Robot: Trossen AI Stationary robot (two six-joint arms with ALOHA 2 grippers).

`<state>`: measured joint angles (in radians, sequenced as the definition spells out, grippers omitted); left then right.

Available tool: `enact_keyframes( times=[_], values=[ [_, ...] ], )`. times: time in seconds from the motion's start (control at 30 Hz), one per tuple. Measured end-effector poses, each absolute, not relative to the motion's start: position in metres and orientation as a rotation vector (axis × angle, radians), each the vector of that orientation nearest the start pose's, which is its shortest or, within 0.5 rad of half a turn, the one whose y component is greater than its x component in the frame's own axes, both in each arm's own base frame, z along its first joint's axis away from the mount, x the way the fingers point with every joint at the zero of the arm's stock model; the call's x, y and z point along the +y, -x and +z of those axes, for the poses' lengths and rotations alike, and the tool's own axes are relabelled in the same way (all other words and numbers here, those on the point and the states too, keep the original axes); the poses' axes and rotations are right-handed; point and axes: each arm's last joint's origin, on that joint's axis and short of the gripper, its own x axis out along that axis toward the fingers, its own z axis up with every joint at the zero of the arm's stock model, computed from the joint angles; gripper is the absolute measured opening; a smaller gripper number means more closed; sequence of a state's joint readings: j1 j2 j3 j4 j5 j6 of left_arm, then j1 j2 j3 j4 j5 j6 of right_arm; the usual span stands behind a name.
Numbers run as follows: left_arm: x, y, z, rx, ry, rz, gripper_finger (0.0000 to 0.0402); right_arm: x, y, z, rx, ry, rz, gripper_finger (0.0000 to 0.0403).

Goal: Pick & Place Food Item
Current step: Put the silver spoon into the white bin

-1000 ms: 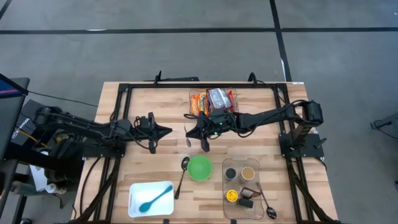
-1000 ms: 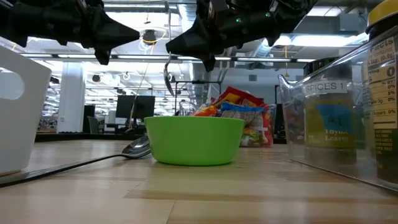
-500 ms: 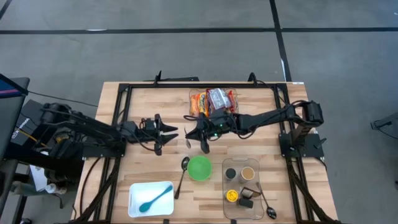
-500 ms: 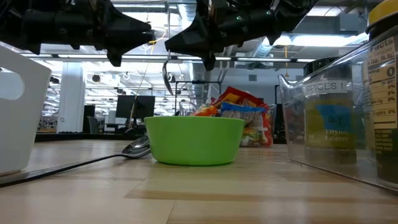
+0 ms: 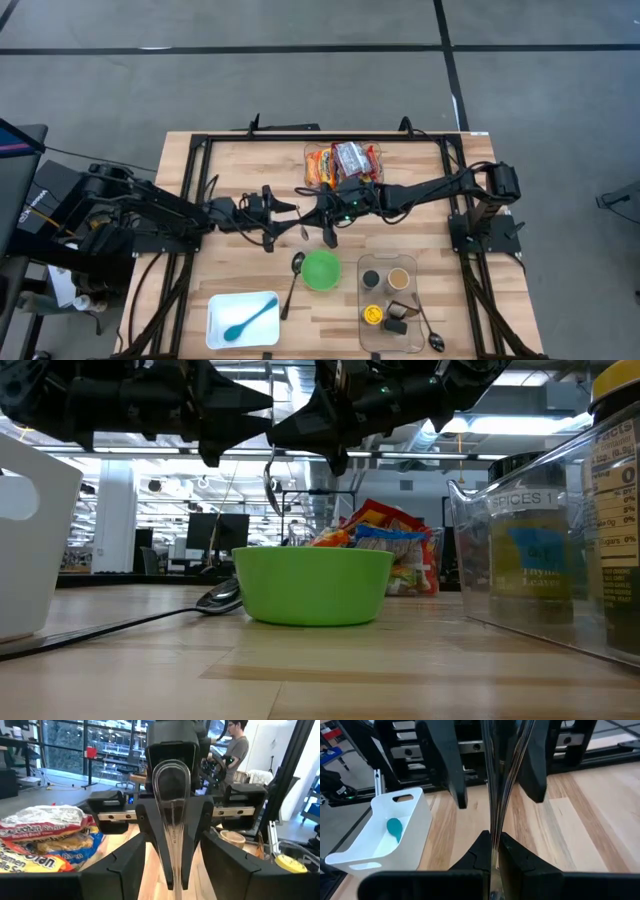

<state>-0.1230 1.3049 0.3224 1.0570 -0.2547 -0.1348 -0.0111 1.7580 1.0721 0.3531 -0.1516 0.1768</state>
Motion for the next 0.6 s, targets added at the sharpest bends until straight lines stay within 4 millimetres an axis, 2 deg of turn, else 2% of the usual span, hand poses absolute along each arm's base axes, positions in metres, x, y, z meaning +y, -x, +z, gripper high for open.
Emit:
enact_keyframes(
  times=[0.3,0.6],
  values=[
    [-0.023,-0.245,0.194,-0.064,0.141,0.110,0.0204,0.002,-0.388,0.222,0.354,-0.201,0.113,0.0011],
    [-0.023,-0.245,0.195,-0.060,0.111,0.111,0.0178,0.002,-0.387,0.221,0.364,-0.202,0.112,0.0011]
  ],
)
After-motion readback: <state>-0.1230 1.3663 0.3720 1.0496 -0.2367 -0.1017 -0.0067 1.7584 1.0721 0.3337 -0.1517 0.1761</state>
